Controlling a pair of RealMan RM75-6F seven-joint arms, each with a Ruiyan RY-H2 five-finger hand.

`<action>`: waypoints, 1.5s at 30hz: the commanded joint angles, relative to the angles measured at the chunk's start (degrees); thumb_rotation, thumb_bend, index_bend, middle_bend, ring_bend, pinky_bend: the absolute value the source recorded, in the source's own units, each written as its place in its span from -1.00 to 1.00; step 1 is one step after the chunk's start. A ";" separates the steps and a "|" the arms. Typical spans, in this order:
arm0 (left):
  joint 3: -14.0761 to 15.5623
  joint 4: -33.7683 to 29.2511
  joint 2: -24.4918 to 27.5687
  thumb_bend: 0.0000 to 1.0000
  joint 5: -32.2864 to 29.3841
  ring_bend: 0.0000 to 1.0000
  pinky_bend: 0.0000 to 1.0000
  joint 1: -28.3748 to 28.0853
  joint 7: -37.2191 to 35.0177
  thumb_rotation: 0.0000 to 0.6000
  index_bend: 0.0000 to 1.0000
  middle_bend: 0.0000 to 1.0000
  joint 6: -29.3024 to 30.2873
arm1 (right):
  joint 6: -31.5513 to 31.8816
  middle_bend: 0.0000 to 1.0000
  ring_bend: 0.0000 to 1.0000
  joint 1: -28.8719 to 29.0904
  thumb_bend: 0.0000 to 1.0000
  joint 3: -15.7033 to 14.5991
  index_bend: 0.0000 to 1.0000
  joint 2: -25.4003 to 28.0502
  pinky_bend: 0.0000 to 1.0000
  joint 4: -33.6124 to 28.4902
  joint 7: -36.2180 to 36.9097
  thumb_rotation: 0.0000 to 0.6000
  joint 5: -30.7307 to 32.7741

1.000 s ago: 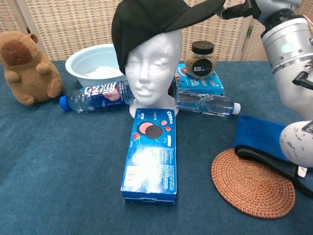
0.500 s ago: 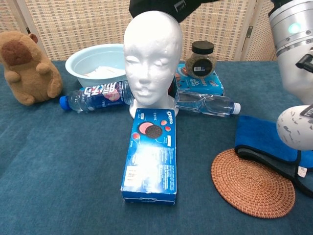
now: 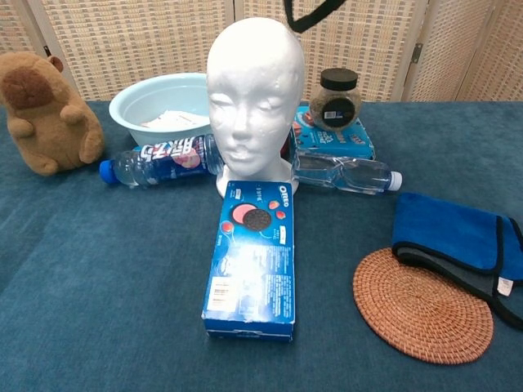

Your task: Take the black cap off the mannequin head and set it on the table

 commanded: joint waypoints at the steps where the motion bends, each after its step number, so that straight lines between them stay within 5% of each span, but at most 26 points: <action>1: 0.04 -0.02 -0.11 -0.62 0.30 -0.98 -1.00 -0.17 -0.02 1.00 -0.64 -0.92 -0.09 | 1.52 0.04 -0.34 -2.87 -0.03 -0.96 0.50 2.81 -0.64 -2.27 -1.47 1.00 -0.01; 10: 0.15 0.03 -0.59 -0.62 0.65 -0.98 -1.00 -0.85 0.14 1.00 -0.64 -0.92 -1.01 | 1.97 0.04 -0.34 -8.33 -0.03 -2.01 0.50 6.22 -0.64 -2.12 -1.18 1.00 2.32; 21: 0.28 0.39 -1.04 -0.62 -0.08 -0.98 -1.00 -1.22 0.47 1.00 -0.64 -0.92 -2.18 | -1.76 0.04 -0.34 -12.68 -0.03 -4.19 0.50 5.17 -0.64 6.48 2.37 1.00 5.72; 45: 0.18 -0.21 -1.34 -0.62 -1.49 -0.98 -1.00 -1.78 2.18 1.00 -0.64 -0.92 -3.51 | -16.07 0.04 -0.34 -11.05 -0.03 -6.49 0.50 -8.11 -0.64 32.77 12.83 1.00 9.40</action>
